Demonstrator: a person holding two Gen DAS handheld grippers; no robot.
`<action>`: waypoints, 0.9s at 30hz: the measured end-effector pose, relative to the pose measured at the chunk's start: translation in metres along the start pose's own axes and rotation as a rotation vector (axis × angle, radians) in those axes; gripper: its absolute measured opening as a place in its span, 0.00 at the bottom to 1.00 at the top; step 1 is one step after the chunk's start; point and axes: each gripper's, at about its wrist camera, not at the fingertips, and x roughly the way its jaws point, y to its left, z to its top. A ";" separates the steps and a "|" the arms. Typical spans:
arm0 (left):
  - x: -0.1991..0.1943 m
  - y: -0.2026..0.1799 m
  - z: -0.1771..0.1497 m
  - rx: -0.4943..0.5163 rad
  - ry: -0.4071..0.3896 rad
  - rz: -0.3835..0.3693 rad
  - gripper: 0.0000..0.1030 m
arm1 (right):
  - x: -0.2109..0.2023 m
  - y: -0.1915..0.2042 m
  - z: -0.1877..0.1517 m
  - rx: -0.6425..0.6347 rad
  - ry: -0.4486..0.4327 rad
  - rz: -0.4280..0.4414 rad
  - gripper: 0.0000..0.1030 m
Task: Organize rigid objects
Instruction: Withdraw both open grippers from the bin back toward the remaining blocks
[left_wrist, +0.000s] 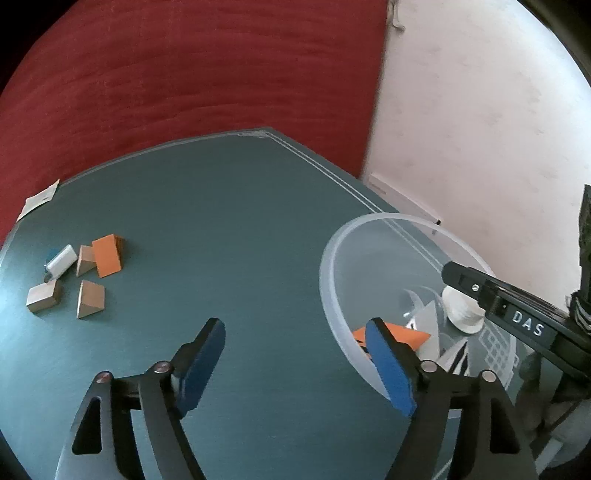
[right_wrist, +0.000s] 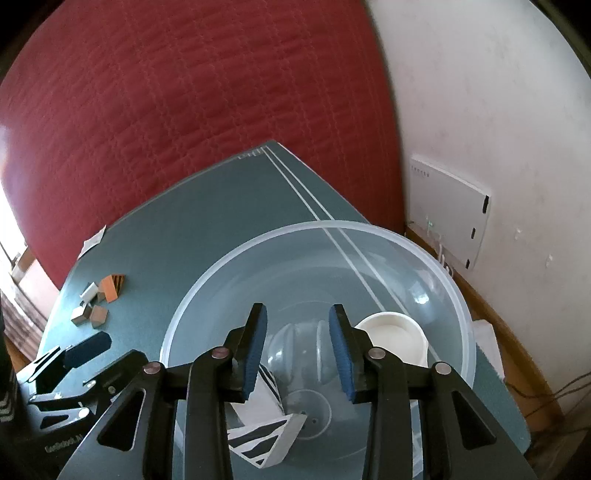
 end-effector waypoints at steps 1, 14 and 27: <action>0.001 0.001 0.000 -0.003 -0.002 0.008 0.82 | 0.000 0.002 -0.001 -0.001 -0.002 -0.002 0.39; 0.006 0.026 0.001 -0.051 -0.001 0.073 0.90 | -0.005 0.016 -0.006 -0.047 -0.022 -0.016 0.42; 0.017 0.027 -0.002 -0.109 -0.008 0.157 0.93 | -0.013 0.035 -0.011 -0.100 -0.063 -0.021 0.48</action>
